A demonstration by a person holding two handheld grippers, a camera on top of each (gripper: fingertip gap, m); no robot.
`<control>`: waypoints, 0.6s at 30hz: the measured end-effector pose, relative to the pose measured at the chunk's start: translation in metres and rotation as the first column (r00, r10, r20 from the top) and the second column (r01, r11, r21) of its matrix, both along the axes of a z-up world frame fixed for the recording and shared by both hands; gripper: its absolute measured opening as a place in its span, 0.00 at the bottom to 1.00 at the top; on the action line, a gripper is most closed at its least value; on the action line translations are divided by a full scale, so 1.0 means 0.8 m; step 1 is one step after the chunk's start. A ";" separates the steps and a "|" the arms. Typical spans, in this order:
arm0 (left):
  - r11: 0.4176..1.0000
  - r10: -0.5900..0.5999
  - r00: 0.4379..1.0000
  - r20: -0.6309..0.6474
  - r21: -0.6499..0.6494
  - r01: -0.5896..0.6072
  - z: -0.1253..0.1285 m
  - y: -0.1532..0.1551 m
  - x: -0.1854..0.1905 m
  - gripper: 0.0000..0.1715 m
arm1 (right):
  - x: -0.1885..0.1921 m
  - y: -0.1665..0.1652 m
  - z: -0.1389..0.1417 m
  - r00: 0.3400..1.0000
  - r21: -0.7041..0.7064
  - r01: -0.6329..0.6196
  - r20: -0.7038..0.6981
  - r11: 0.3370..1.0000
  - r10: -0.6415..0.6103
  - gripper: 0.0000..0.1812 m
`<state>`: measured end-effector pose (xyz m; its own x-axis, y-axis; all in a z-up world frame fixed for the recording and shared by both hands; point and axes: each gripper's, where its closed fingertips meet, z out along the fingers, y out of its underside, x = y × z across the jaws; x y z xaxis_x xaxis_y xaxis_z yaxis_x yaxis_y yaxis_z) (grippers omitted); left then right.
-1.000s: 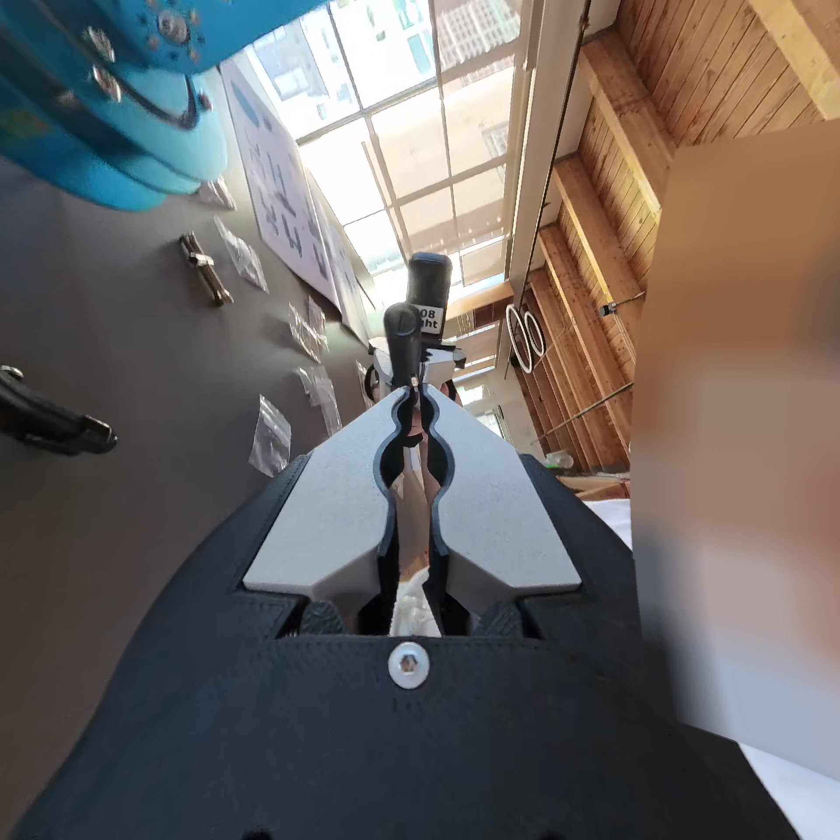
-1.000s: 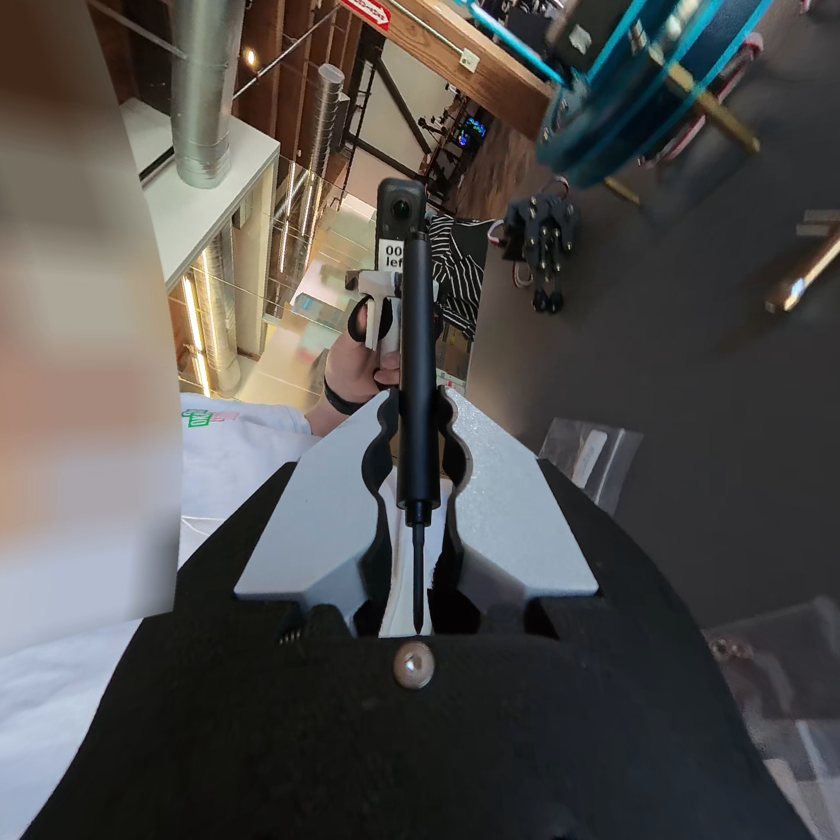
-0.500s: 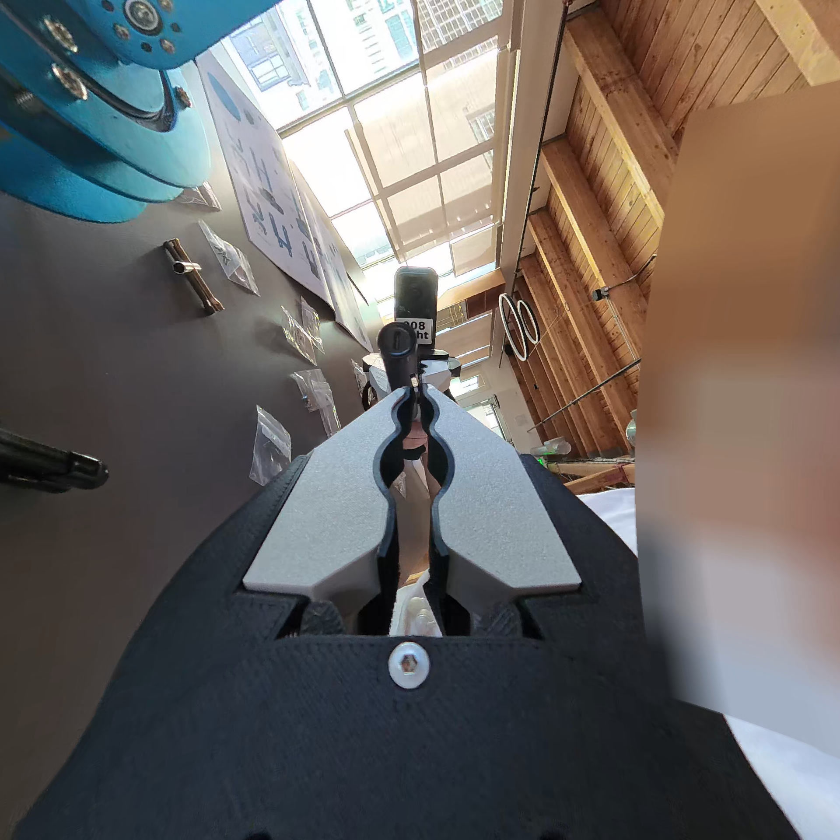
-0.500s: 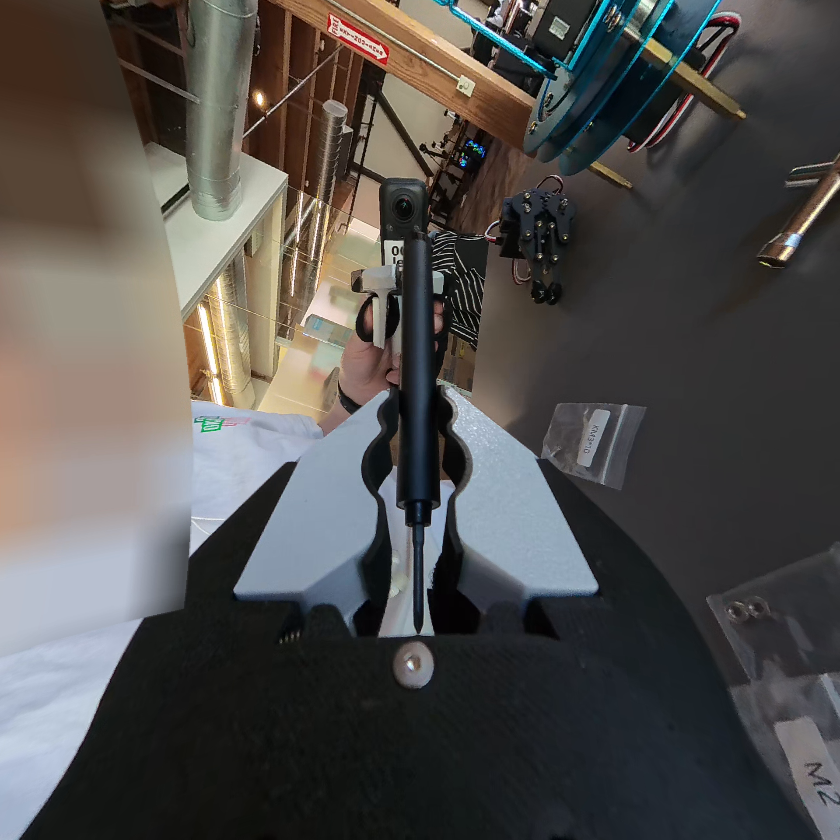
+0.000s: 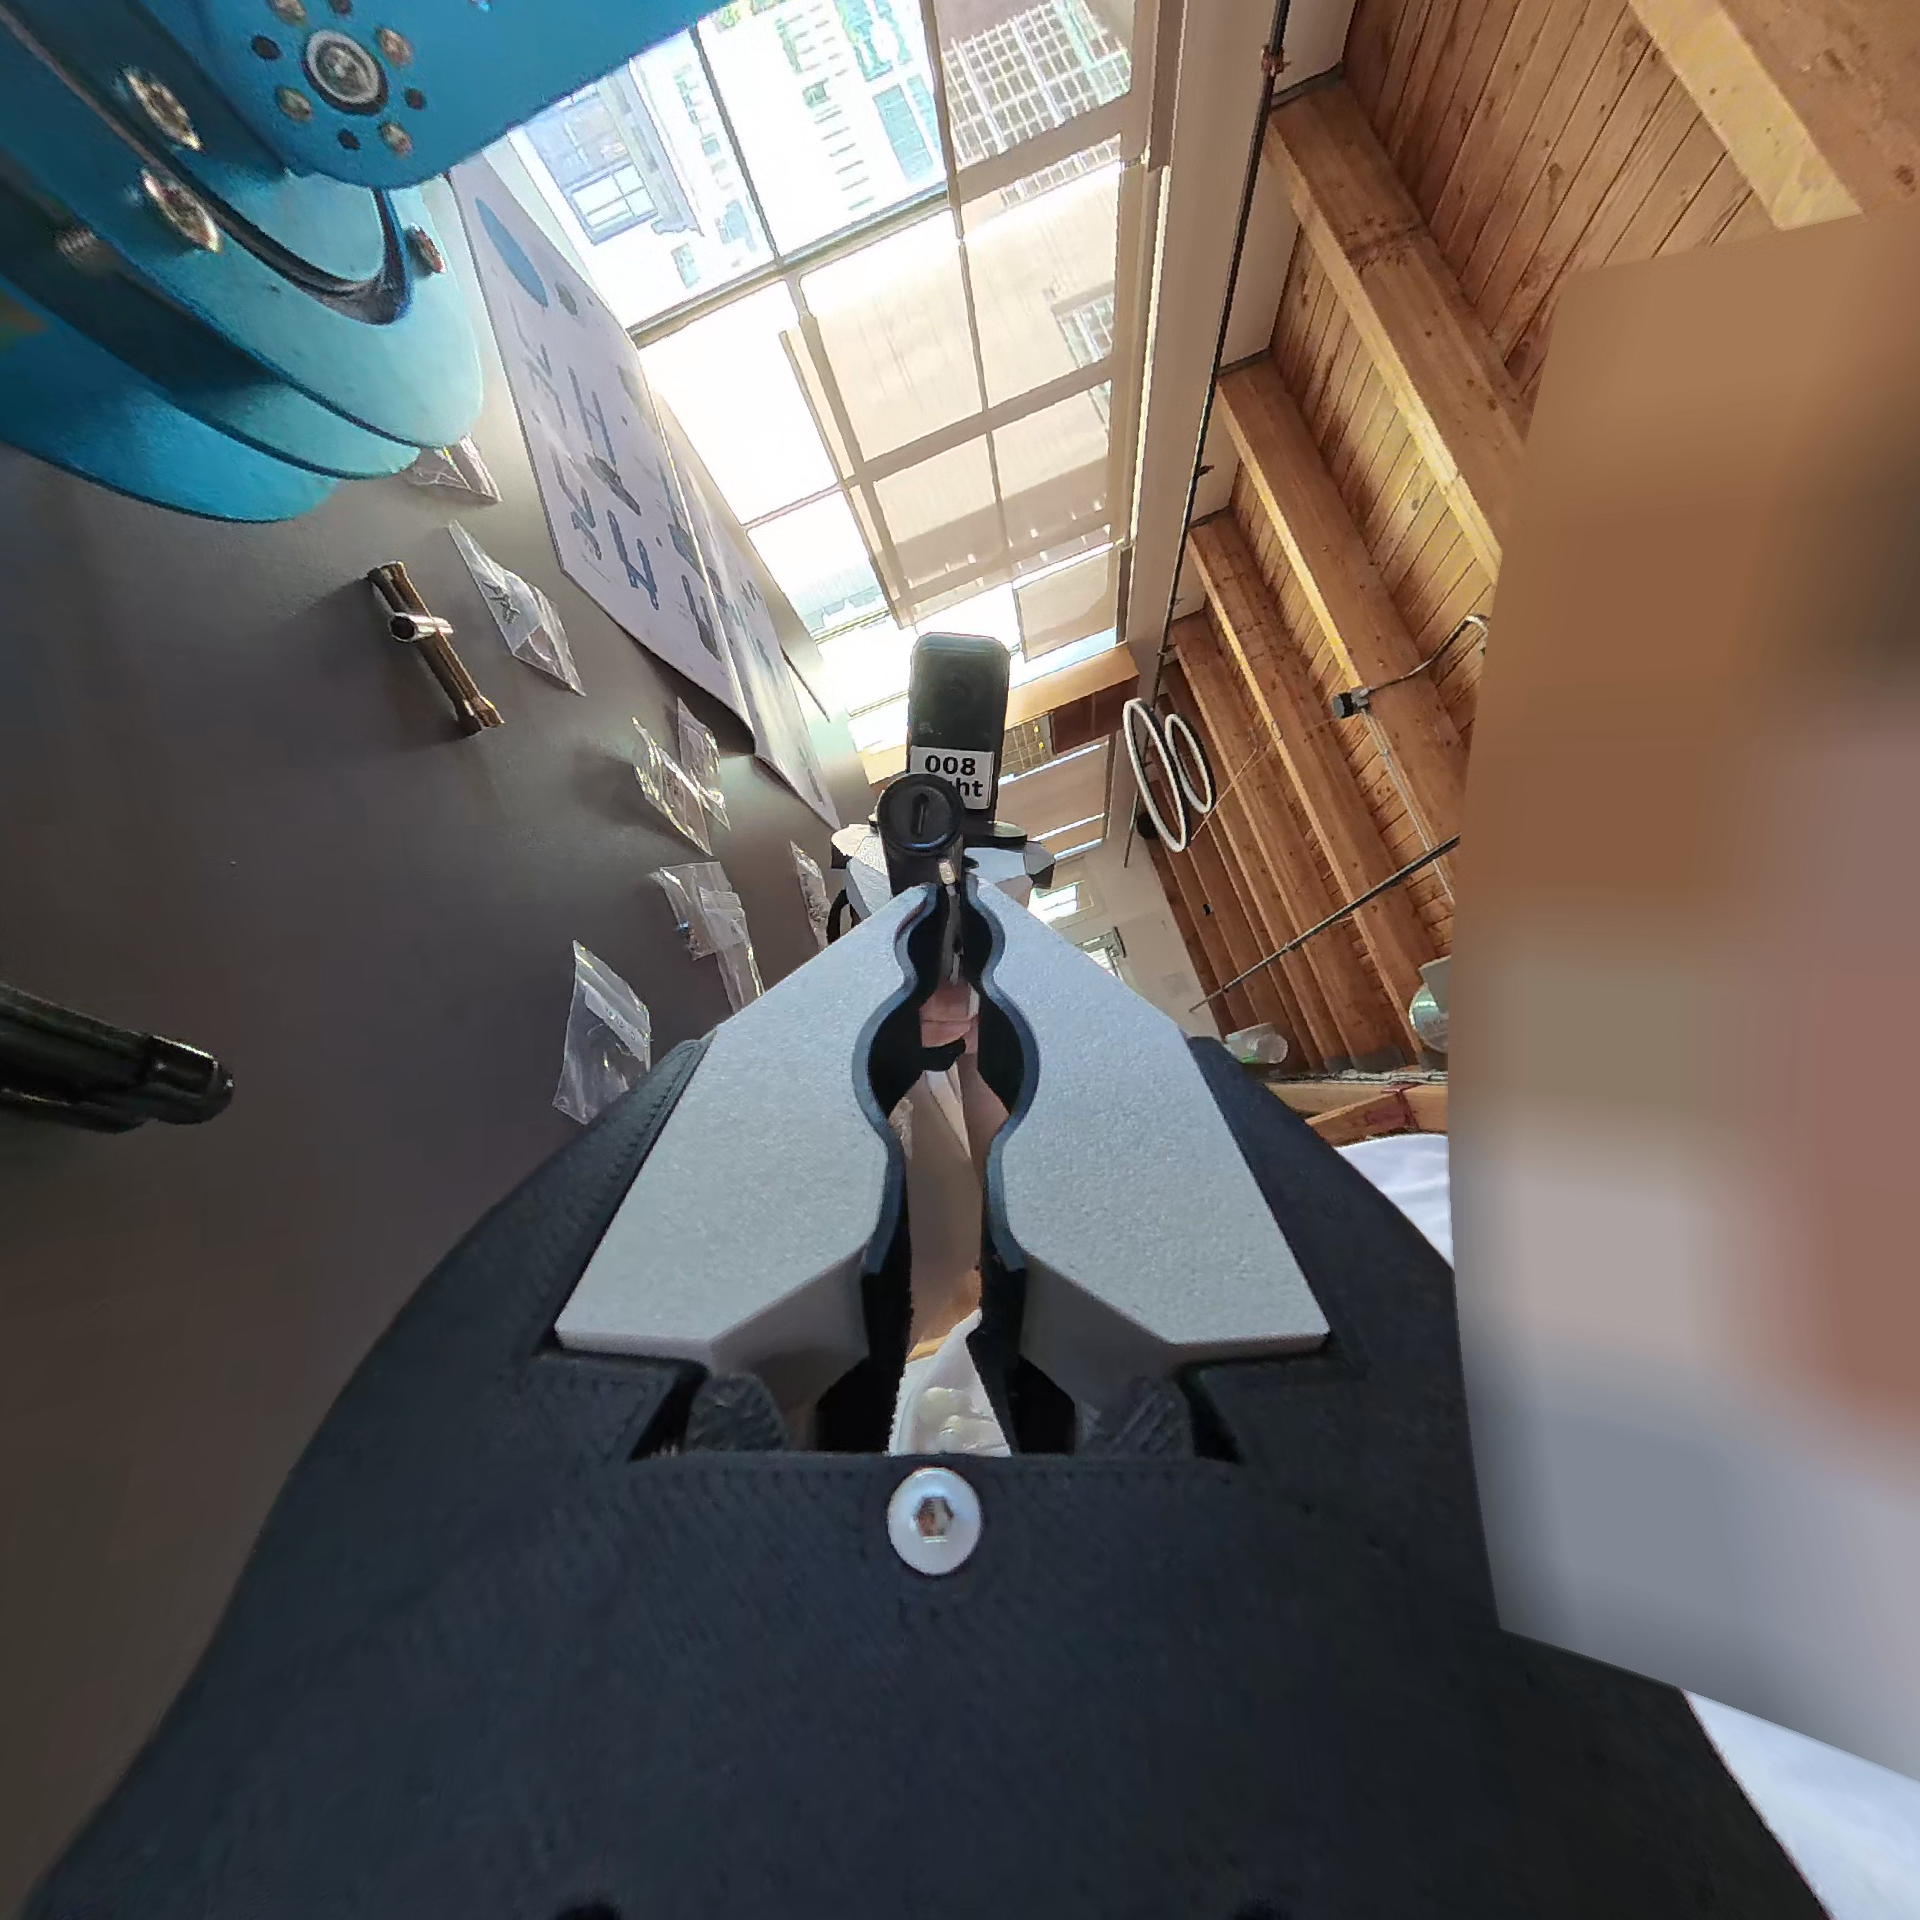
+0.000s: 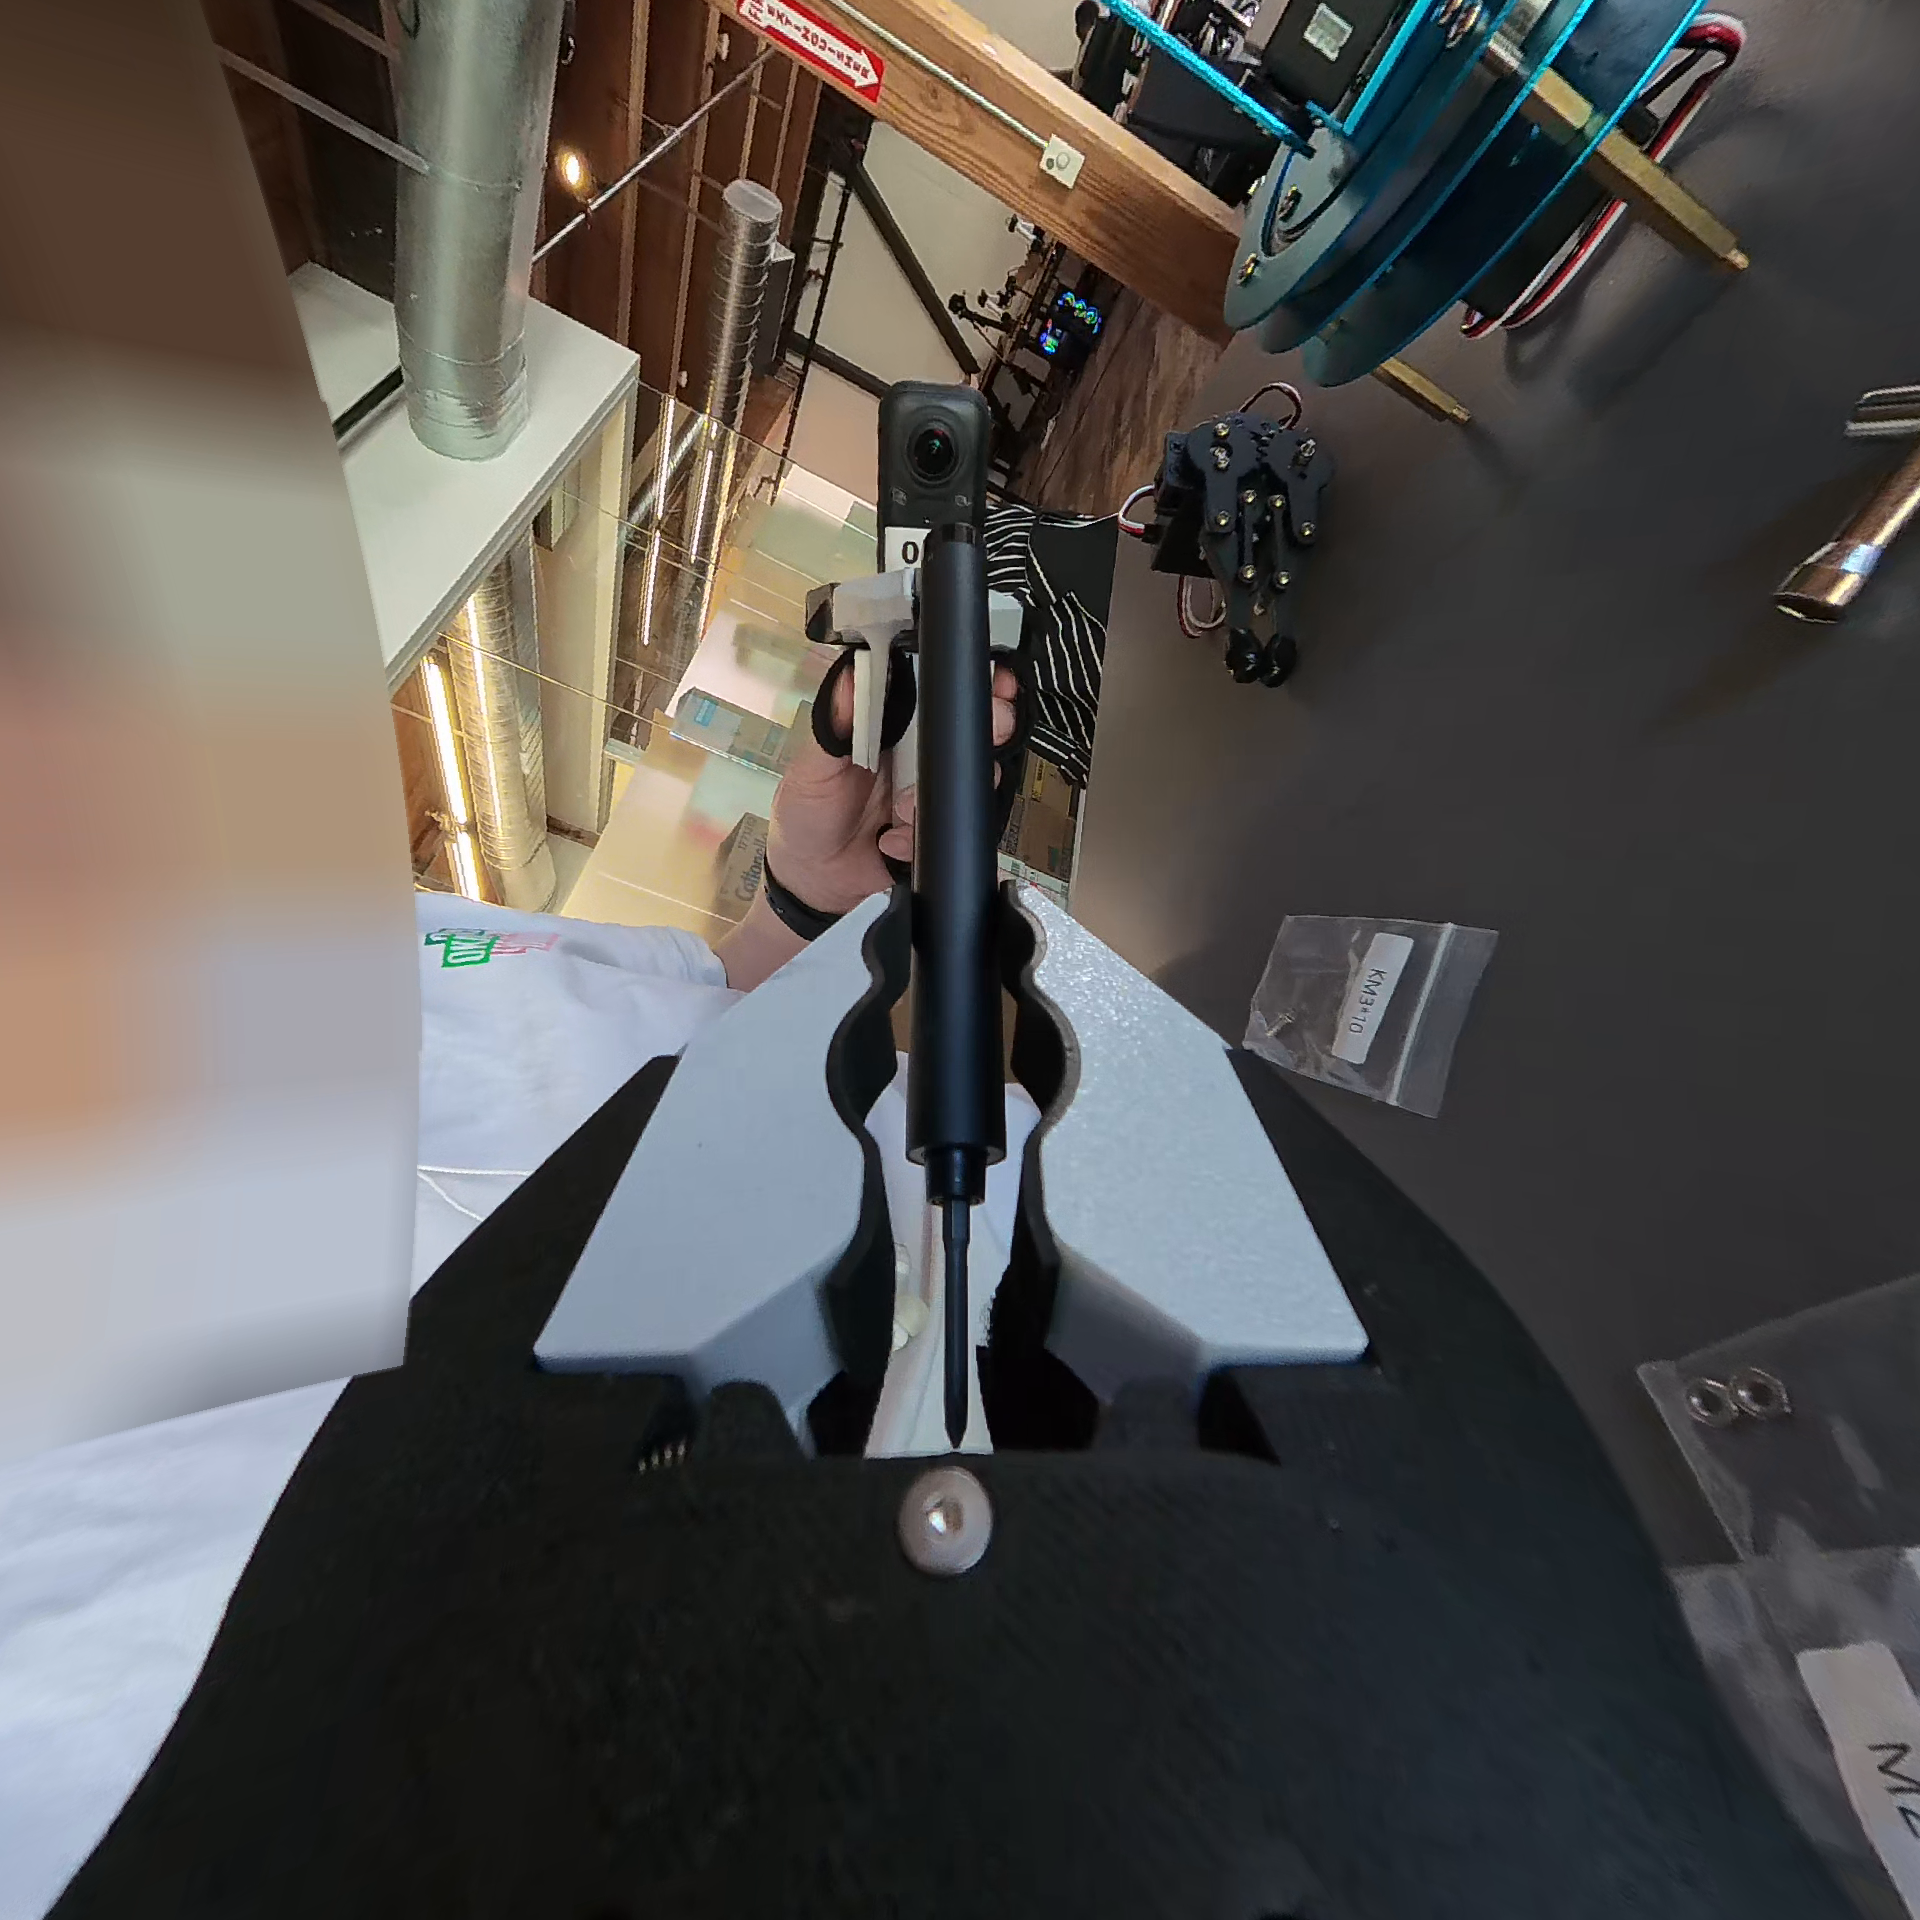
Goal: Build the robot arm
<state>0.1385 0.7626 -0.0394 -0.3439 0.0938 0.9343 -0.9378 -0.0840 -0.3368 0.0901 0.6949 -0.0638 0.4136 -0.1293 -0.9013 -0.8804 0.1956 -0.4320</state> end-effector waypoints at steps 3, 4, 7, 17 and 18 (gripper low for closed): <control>1.000 0.006 1.000 -0.001 -0.003 -0.006 0.001 0.002 0.001 0.01 | 0.000 0.001 0.000 1.000 0.000 -0.002 0.003 1.000 0.002 0.08; 1.000 0.007 1.000 -0.001 0.000 -0.007 0.000 0.003 0.001 0.01 | 0.000 0.001 0.000 1.000 -0.001 -0.003 0.004 1.000 0.003 0.08; 1.000 0.001 1.000 0.001 0.007 -0.001 0.000 0.002 -0.001 0.01 | -0.001 0.003 0.000 1.000 -0.001 -0.008 0.007 1.000 0.008 0.08; 1.000 -0.010 1.000 0.001 0.010 0.010 0.001 0.000 -0.005 0.02 | -0.006 0.008 0.000 0.999 -0.031 -0.034 0.028 0.999 0.035 0.08; 1.000 -0.011 1.000 0.001 0.011 0.011 0.001 0.000 -0.005 0.02 | -0.007 0.008 0.000 0.999 -0.033 -0.035 0.029 0.999 0.036 0.08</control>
